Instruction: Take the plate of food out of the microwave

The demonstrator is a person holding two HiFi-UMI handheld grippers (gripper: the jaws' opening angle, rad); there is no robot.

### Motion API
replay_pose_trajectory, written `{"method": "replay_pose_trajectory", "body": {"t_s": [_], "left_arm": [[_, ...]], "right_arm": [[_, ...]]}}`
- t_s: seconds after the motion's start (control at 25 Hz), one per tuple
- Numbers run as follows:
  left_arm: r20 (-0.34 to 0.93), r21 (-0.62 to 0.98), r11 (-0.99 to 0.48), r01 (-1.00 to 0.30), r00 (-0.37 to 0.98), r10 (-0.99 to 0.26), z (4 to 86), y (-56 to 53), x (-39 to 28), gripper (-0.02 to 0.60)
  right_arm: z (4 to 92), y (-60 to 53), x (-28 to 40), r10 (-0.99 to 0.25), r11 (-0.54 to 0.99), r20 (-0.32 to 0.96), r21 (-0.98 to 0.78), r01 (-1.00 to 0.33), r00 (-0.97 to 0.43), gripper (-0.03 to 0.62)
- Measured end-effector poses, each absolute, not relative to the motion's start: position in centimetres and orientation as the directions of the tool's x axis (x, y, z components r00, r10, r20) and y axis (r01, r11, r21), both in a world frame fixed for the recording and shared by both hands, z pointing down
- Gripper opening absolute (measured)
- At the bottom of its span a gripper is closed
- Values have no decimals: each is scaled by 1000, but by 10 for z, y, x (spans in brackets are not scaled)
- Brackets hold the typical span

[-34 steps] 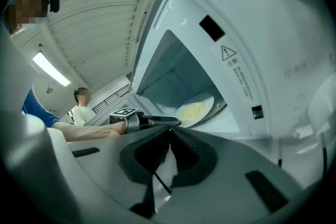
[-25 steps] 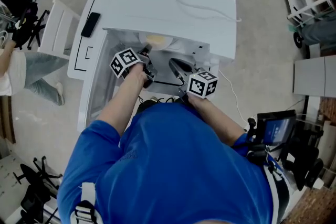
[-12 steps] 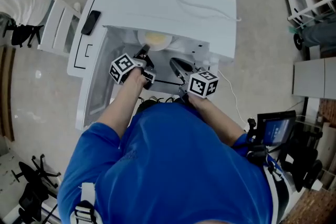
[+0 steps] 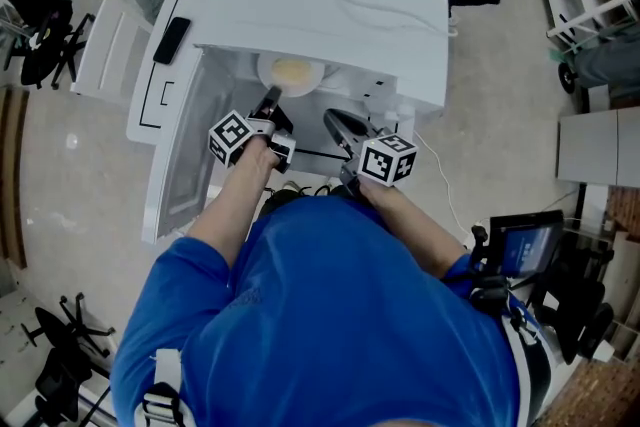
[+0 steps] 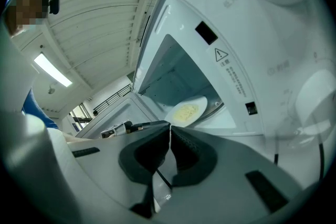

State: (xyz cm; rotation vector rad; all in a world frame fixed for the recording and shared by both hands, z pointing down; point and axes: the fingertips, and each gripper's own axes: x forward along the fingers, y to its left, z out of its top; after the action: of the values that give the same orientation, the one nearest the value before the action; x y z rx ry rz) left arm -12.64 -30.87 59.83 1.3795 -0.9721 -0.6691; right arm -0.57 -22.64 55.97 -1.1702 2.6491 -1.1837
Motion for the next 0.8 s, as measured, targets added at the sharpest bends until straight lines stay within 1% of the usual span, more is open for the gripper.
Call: {"method": "replay_pose_trajectory", "body": {"t_s": [0.16,0.48,0.8], "left_arm": [[151,986,98,-135,472,-868,593,-304,-128,17],[148,987,103,-120,476,-867,590,-278,-139,17],[127,991,85,-106,486,-865,583,-238,-148,17]], "right_arm": [[557,-222,-6,-644,431,268,-646,-630,-716,-2],[555,-204,-3,-673,400,271,-649,-647,-688,-2],[550,-177,13,-707,373,273,-640,-672,-652,-2]]}}
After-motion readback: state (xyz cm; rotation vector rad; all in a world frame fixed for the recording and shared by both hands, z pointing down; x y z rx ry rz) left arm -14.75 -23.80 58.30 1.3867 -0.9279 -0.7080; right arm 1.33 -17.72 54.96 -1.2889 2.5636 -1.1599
